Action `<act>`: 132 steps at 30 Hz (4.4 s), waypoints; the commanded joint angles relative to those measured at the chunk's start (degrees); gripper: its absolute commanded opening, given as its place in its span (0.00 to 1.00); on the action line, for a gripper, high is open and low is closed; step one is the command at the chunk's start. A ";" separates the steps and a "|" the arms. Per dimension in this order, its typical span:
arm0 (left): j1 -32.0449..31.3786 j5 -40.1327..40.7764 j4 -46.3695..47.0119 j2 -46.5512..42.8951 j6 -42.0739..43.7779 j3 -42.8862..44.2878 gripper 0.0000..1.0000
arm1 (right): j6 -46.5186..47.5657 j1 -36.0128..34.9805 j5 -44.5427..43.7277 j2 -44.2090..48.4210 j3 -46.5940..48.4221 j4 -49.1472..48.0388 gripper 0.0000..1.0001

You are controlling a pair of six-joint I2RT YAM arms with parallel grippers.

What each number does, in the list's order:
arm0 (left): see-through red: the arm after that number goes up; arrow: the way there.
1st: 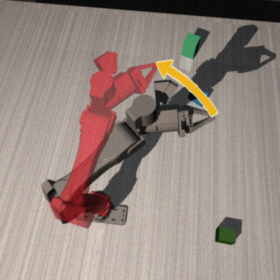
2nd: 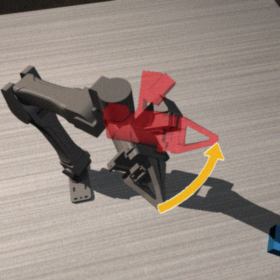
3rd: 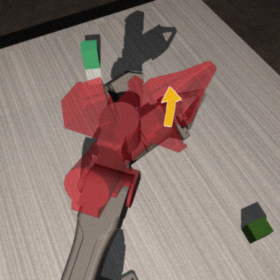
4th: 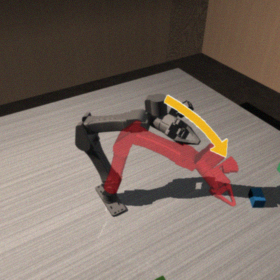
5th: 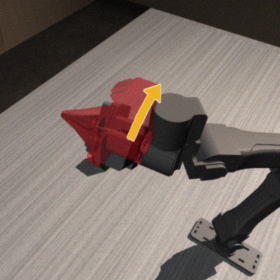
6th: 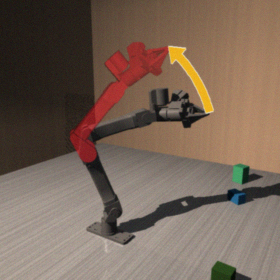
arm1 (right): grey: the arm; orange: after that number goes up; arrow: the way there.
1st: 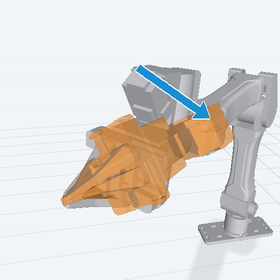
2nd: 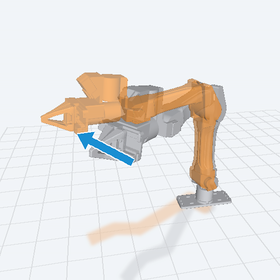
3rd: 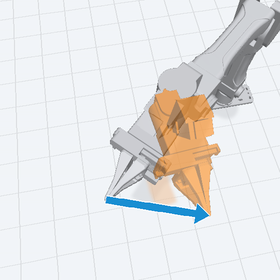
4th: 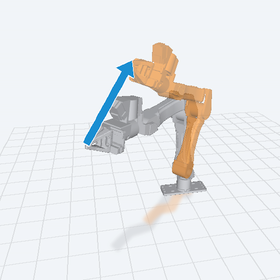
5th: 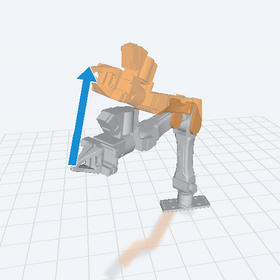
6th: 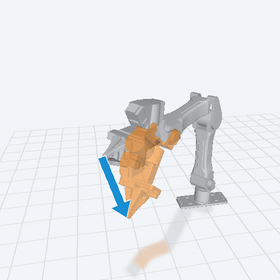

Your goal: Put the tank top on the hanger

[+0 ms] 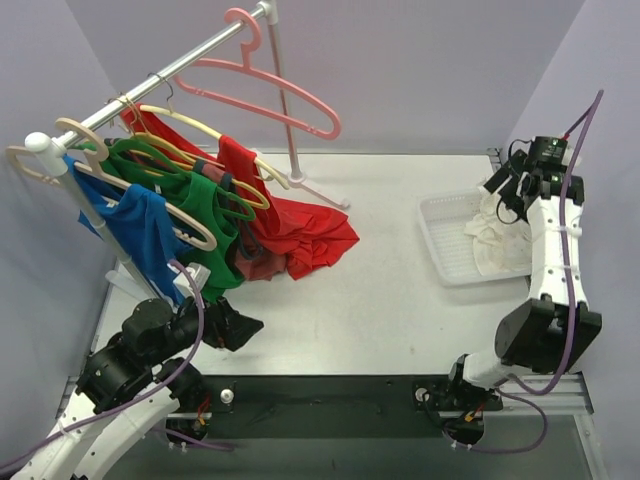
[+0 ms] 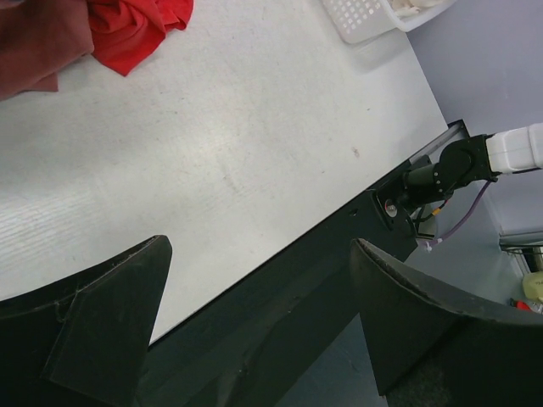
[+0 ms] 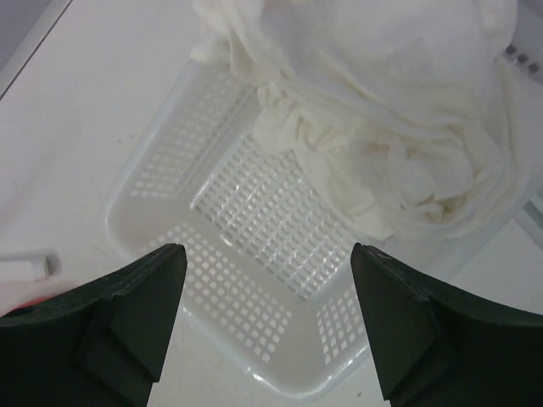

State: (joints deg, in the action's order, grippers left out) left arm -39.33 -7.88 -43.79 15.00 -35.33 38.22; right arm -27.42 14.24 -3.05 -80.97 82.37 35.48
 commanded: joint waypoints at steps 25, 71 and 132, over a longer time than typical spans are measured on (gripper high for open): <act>-0.22 -5.39 11.01 6.62 -5.27 -1.92 0.97 | 3.17 2.47 -0.12 -16.79 15.46 0.64 0.00; -0.22 -3.90 1.69 5.47 -4.83 9.15 0.97 | 63.01 -97.74 -27.88 -8.15 63.98 -41.81 0.00; -13.85 22.73 13.64 65.68 6.42 10.83 0.76 | -23.01 -70.22 3.58 14.28 -40.27 -23.26 0.64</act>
State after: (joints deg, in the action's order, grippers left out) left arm -54.15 11.94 -34.00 79.75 -30.15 47.11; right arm -40.77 -53.60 5.43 -59.72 40.18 16.99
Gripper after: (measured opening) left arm 0.783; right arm 0.647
